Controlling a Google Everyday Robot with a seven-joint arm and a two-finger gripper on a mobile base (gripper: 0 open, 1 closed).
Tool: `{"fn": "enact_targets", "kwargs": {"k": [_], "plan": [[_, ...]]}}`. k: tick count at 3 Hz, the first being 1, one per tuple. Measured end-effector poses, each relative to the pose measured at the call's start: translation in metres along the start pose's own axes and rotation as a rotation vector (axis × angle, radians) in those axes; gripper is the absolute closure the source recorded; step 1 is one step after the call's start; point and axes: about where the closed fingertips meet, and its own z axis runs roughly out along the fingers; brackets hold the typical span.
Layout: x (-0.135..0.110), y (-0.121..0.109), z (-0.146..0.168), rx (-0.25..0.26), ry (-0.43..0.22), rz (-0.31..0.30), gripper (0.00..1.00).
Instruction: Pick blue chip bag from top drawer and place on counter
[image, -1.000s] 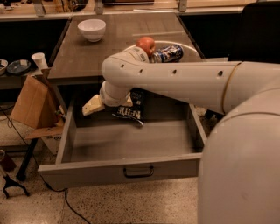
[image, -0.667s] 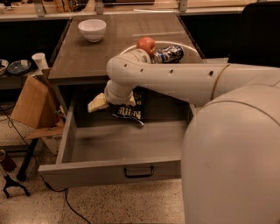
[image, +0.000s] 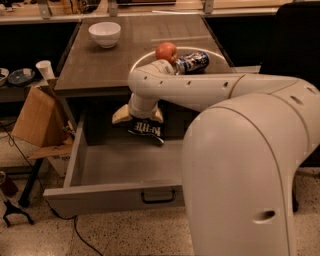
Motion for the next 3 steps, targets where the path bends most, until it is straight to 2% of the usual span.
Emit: {"fn": "enact_targets", "kwargs": {"k": [1,2,3], "plan": [[0.003,-0.024,-0.004,0.081,-0.047,0.1,0.0],[0.012,-0.037,-0.002,0.131,-0.077,0.188,0.0],[0.019,-0.039,0.01,0.154,-0.101,0.258,0.0]]}}
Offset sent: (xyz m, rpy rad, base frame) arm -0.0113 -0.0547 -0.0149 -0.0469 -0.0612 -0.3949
